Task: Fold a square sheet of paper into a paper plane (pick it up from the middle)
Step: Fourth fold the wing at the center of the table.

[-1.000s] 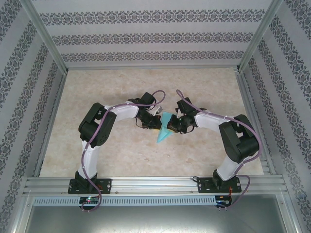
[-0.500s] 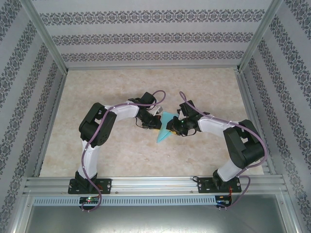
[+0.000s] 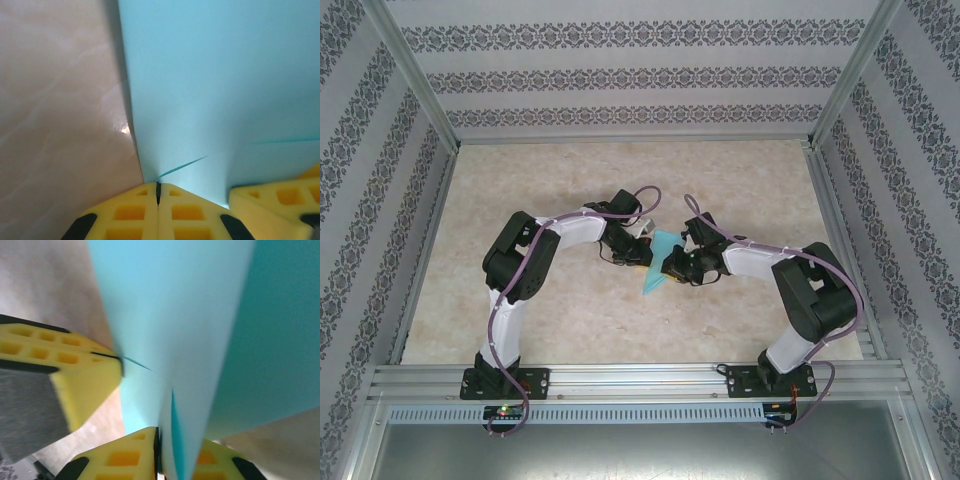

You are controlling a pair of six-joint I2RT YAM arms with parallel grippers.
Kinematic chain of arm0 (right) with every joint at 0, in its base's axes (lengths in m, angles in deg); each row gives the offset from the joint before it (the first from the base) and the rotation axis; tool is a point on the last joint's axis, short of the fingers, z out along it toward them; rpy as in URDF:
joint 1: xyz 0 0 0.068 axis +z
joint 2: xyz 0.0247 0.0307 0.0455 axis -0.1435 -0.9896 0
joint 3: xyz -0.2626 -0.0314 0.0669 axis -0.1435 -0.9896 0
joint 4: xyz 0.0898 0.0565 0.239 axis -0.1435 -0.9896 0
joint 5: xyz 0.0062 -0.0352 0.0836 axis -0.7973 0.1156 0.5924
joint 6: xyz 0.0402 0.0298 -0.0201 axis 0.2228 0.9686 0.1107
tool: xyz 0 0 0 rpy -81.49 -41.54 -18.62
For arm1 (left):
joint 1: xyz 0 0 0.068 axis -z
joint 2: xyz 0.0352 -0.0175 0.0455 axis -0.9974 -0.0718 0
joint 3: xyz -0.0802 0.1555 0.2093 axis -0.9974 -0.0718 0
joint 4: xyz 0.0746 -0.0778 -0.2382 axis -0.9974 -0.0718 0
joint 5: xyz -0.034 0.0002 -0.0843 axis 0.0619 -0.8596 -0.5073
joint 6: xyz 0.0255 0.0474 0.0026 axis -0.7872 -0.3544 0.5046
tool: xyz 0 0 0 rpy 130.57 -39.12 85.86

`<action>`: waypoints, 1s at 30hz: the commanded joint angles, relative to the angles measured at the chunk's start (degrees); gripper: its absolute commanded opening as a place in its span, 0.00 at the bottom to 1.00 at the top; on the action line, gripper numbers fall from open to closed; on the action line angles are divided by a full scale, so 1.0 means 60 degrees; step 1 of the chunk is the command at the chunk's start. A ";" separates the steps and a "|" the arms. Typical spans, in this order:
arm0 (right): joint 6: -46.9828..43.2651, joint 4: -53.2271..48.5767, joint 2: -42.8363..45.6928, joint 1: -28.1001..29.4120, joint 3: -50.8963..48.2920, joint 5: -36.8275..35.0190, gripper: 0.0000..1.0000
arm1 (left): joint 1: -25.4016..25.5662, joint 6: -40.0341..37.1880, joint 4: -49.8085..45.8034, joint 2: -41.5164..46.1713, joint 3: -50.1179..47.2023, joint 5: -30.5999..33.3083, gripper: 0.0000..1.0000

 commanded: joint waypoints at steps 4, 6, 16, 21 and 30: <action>-0.0445 -0.1246 -0.0234 0.0207 0.0606 -0.0671 0.10 | 0.0132 -0.0214 -0.0596 -0.0570 -0.0146 0.0728 0.07; -0.0459 -0.1362 -0.0264 0.0273 0.0779 -0.0749 0.09 | 0.0119 -0.0221 -0.0608 -0.0555 -0.0148 0.0723 0.07; -0.0416 -0.1550 -0.0367 0.0556 0.1517 -0.0651 0.14 | 0.0127 -0.0229 -0.0597 -0.0540 -0.0177 0.0708 0.07; -0.0444 -0.1697 -0.0264 0.0586 0.1525 -0.0629 0.15 | 0.0118 -0.0269 -0.0626 -0.0541 -0.0191 0.0717 0.07; -0.0313 -0.1643 0.0449 0.0483 0.1065 -0.0641 0.19 | 0.0125 -0.0331 -0.0713 -0.0587 -0.0120 0.0708 0.07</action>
